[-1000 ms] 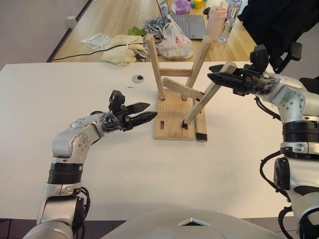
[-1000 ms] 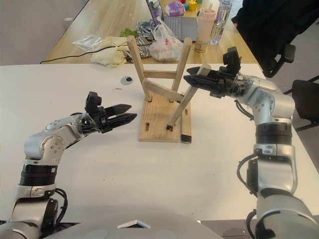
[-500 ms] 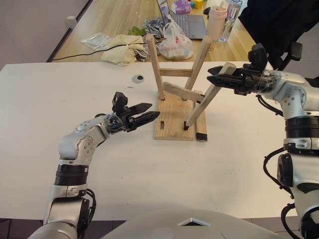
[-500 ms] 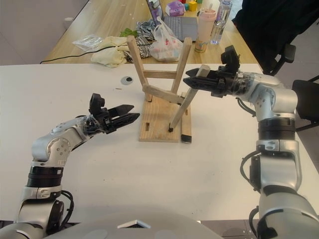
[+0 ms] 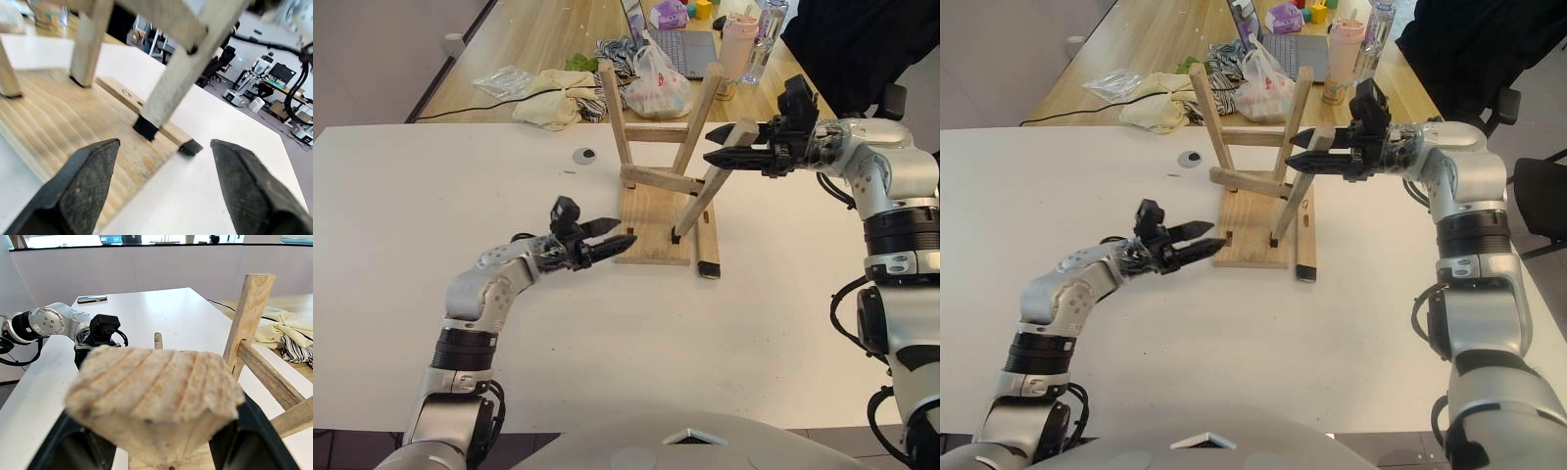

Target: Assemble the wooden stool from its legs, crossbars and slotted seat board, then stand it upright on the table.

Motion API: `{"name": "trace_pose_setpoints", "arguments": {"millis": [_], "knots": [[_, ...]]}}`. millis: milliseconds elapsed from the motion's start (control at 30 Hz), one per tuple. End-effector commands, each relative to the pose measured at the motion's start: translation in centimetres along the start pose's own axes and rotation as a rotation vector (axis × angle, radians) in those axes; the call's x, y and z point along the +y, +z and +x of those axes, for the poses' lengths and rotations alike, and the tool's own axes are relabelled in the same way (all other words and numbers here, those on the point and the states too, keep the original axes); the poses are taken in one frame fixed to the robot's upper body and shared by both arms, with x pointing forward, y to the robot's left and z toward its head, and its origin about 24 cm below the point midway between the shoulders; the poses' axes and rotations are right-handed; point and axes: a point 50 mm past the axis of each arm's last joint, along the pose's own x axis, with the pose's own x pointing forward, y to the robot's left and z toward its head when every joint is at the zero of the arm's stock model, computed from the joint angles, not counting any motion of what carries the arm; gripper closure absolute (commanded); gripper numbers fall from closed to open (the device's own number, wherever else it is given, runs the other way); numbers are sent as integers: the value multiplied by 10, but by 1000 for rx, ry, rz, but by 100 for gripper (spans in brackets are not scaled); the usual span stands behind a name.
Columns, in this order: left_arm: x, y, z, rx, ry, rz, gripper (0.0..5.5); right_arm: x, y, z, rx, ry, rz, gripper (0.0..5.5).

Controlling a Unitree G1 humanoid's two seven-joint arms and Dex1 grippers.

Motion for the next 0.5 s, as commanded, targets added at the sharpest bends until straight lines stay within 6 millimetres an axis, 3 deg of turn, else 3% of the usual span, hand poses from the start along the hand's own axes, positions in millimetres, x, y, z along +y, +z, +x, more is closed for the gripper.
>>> {"name": "trace_pose_setpoints", "arguments": {"millis": [33,200,267,367,433,500], "knots": [[-1,-3,3,-2,16,0,259,10,-29,4,191,54,31,344],[-1,-4,6,-9,24,-2,336,11,-32,12,229,98,51,344],[-2,-6,6,-13,27,-4,376,15,-47,13,270,102,74,344],[3,-7,2,-10,68,-4,379,19,-64,12,314,86,69,344],[7,-7,-2,-11,91,-3,379,15,-58,11,297,65,55,344],[10,-5,-4,-14,105,-1,379,10,-47,8,285,44,16,290]]}}
